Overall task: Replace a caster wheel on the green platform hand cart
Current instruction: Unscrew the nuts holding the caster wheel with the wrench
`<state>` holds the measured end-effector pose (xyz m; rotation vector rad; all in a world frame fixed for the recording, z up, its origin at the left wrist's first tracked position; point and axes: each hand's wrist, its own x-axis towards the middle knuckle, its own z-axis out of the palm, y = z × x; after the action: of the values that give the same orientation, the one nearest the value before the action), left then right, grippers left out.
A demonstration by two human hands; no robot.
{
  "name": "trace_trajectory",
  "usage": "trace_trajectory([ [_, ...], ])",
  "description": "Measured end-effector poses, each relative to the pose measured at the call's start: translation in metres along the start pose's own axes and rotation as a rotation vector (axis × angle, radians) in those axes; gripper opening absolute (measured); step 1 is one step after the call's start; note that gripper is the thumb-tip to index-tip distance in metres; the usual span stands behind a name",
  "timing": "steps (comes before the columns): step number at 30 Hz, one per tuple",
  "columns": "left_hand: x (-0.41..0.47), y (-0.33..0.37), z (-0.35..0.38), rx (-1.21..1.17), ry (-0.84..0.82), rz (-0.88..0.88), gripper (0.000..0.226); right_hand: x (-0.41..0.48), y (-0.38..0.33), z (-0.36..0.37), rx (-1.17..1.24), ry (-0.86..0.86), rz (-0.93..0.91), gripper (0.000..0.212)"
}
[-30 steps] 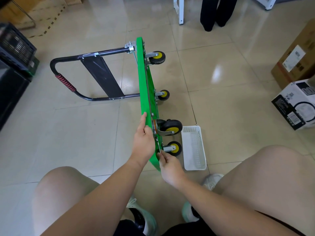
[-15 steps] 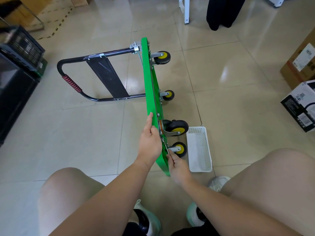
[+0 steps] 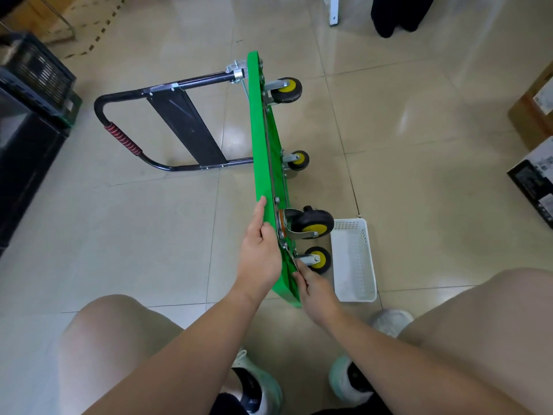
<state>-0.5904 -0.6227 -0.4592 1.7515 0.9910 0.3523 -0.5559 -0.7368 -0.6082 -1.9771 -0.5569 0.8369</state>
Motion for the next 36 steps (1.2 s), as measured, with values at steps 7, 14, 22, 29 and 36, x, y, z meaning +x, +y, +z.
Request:
trace_trajectory([
  [7,0.006,0.0,0.001,0.008,0.007,0.009,0.053,0.012,-0.008,-0.013,-0.089,-0.1,0.014,0.043],
  [14,0.004,-0.005,-0.003,0.0,0.024,-0.004,0.054,-0.004,-0.013,-0.021,-0.107,-0.056,-0.028,0.015],
  [22,0.0,0.004,-0.003,0.01,0.009,-0.004,0.054,-0.01,-0.016,-0.052,-0.19,-0.171,0.001,0.012],
  [29,-0.004,0.007,-0.004,-0.009,-0.012,0.01,0.054,-0.038,-0.026,-0.045,0.028,-0.098,0.135,0.02],
  [36,-0.002,0.006,-0.003,-0.004,-0.007,0.011,0.055,-0.051,-0.06,-0.034,0.426,-0.057,0.314,0.029],
])
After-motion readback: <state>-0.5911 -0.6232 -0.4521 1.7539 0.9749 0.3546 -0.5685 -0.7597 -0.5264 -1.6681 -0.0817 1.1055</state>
